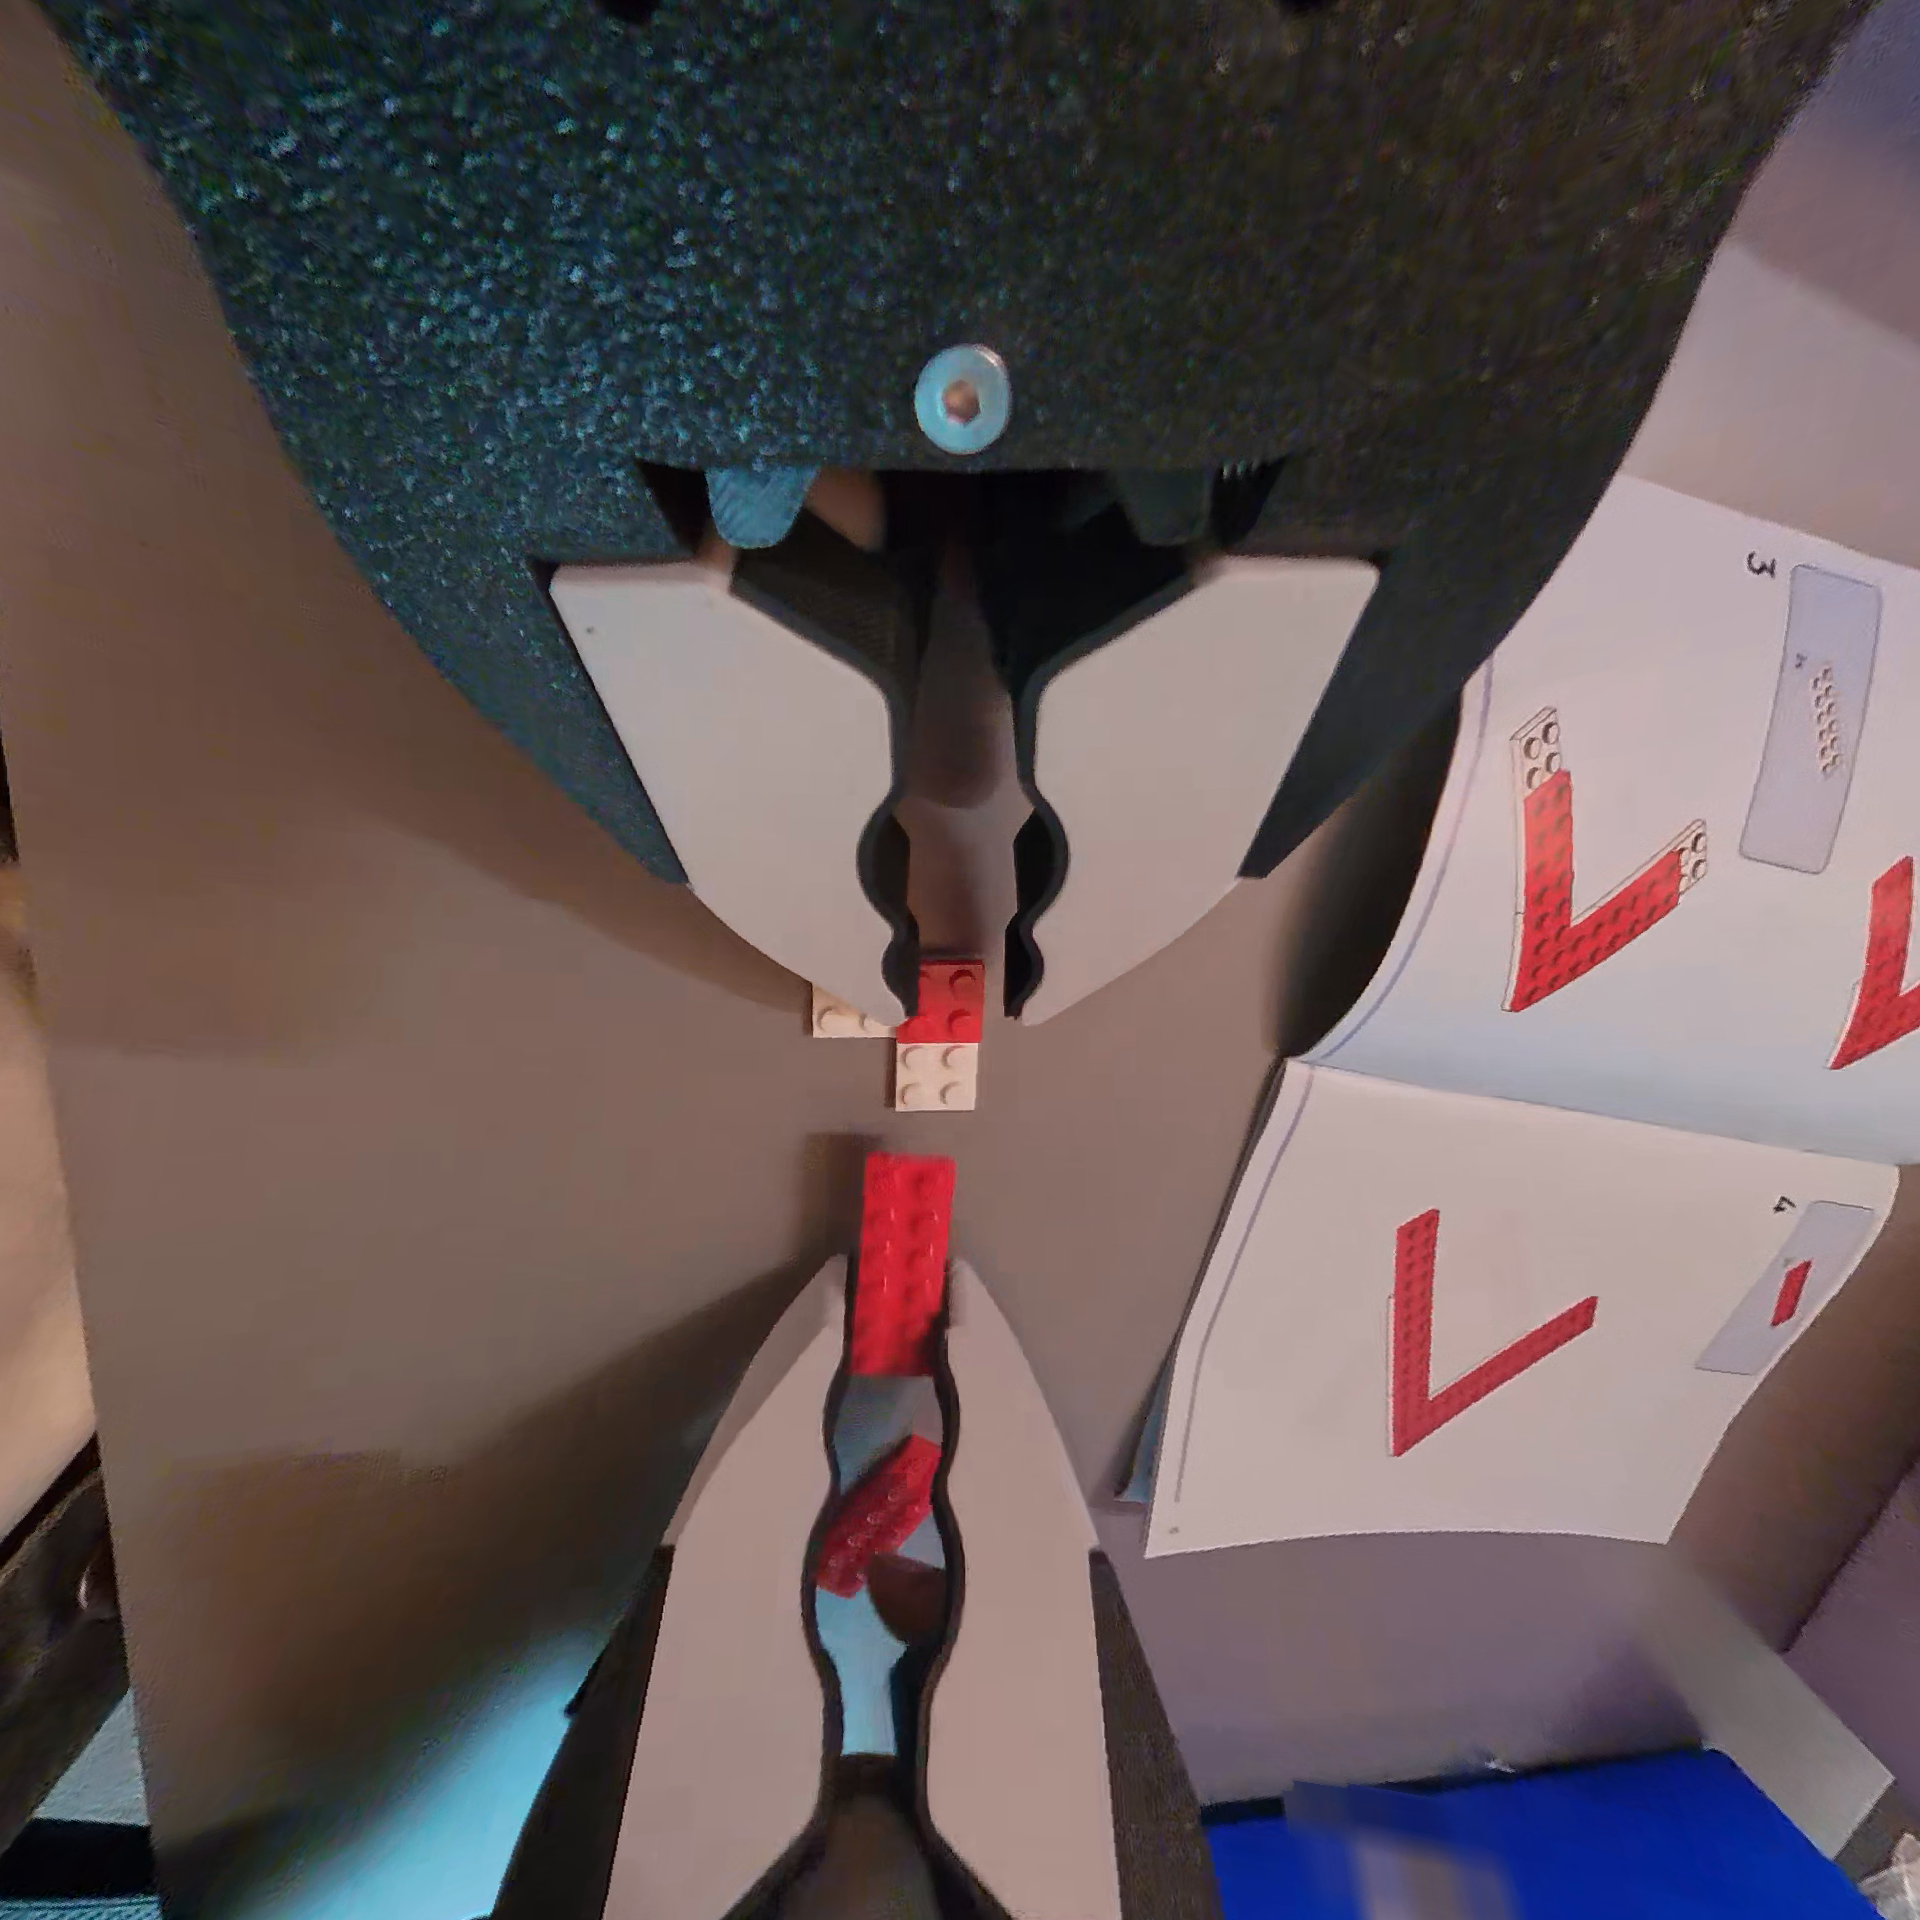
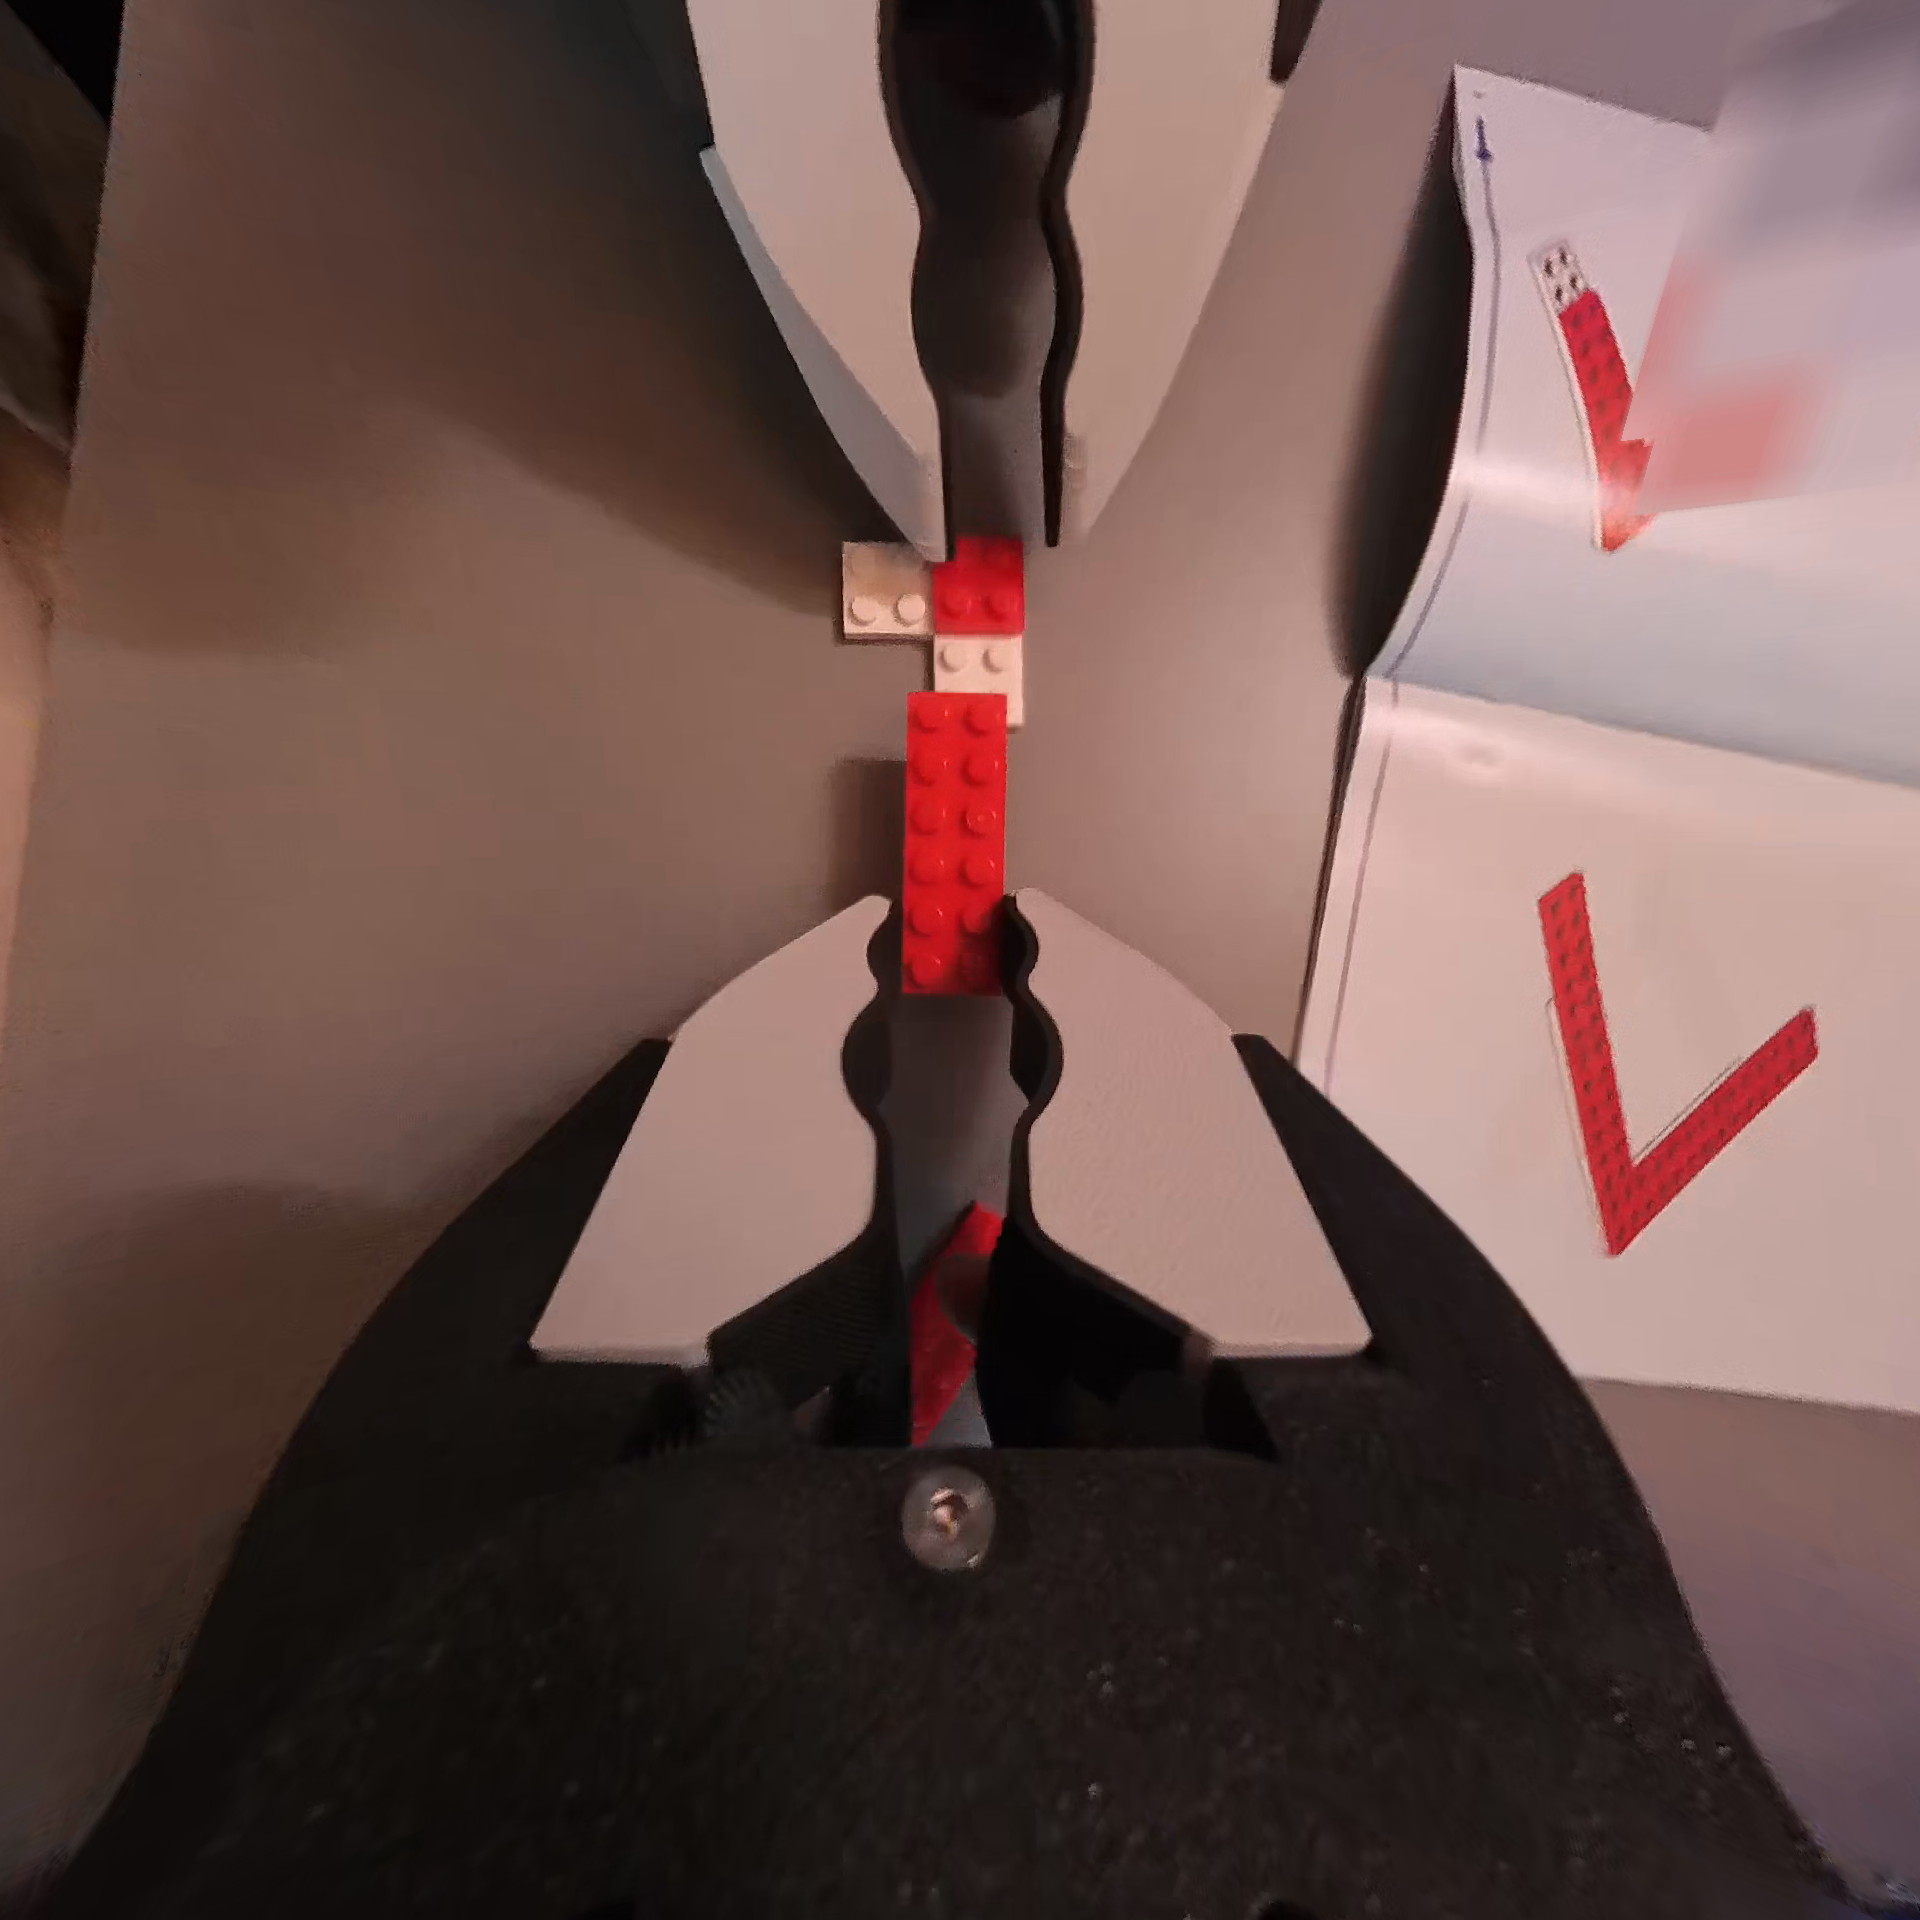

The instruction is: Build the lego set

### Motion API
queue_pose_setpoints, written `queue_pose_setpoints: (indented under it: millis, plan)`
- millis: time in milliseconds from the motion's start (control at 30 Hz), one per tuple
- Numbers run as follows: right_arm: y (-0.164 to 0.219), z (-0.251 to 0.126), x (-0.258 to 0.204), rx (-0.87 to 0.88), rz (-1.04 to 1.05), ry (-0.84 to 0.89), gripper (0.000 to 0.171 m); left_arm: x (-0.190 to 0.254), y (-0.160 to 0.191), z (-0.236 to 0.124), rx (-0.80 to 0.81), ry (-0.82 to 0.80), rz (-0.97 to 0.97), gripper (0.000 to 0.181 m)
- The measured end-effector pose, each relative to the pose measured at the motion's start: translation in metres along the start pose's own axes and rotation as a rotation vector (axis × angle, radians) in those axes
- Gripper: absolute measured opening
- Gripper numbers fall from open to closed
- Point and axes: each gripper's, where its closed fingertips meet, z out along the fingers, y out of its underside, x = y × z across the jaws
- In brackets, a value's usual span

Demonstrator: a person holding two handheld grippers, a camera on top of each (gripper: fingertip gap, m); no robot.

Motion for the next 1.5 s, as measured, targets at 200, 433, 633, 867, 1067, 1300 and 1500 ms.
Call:
queue_pose_setpoints:
  millis: [200,433,633,867,1067,1300,1500]
  plan:
    - [-0.010,0.009,0.010,-0.009,-0.058,-0.049,0.017,0.001,0.000,-0.003,0.013,0.006,-0.004,0.014]
    - [-0.009,0.009,0.005,-0.083,0.016,-0.071,0.017,0.000,-0.005,-0.005,0.040,0.000,0.000,0.014]
    - [-0.008,0.009,0.003,-0.129,0.039,-0.109,0.017,0.002,-0.009,-0.004,0.054,0.006,0.004,0.013]
    - [-0.008,0.009,0.003,-0.176,0.045,-0.125,0.017,0.002,-0.014,-0.003,0.074,0.001,-0.001,0.019]
    - [-0.007,0.009,0.002,-0.230,0.048,-0.136,0.017,0.003,-0.014,-0.001,0.076,0.000,0.003,0.015]
    - [-0.007,0.009,0.002,-0.289,0.034,-0.144,0.017,-0.001,-0.012,-0.004,0.082,-0.012,-0.010,0.013]
    - [-0.006,0.009,0.002,-0.332,0.029,-0.152,0.017,0.001,-0.004,-0.002,0.040,0.013,-0.028,0.015]
